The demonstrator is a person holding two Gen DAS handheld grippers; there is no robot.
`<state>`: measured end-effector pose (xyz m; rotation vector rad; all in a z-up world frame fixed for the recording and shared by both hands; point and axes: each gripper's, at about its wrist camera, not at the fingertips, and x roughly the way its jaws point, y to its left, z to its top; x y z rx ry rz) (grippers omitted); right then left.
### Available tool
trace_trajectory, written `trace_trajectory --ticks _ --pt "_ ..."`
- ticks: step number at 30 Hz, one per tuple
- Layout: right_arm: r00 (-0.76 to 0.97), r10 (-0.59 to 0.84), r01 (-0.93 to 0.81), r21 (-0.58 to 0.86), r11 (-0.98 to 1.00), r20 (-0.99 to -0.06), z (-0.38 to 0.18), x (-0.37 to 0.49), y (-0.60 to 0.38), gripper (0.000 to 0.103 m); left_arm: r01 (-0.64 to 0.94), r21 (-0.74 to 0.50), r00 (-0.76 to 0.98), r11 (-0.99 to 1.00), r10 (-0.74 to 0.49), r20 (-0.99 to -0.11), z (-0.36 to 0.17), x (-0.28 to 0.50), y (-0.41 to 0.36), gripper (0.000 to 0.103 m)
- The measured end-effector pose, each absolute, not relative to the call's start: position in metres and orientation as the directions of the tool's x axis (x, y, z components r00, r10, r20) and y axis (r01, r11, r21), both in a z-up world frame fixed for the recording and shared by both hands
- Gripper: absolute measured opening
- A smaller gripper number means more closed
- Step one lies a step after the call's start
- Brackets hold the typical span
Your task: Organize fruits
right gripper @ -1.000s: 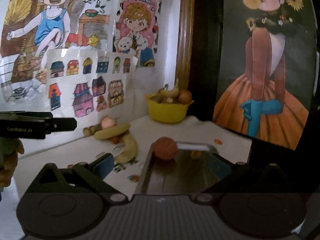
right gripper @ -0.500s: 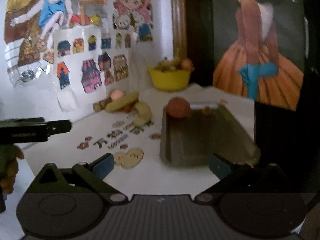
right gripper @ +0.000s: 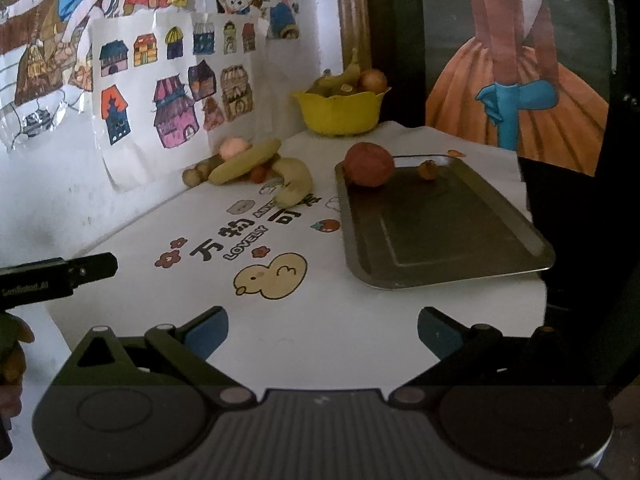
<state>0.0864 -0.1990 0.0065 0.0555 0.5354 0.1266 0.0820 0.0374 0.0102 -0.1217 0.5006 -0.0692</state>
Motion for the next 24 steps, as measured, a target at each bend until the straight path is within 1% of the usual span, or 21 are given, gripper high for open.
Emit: trace_trajectory --ticks 5,17,24 --pt "0.841 0.135 -0.12 0.063 0.991 -0.524 0.006 0.104 -0.192 0.103 0.026 -0.111 0.875 0.993 -0.076 -0.479 0.012 0.098 0.04 0.102" --pt "0.834 0.198 -0.183 0.08 0.98 -0.516 0.007 0.147 -0.181 0.103 0.027 -0.022 0.881 0.999 -0.034 -0.473 0.023 0.147 0.027 0.102" --pt "0.836 0.202 -0.212 0.039 0.976 -0.511 0.012 0.17 -0.179 0.103 0.018 0.042 0.886 0.999 0.003 -0.463 0.03 0.175 0.021 0.102"
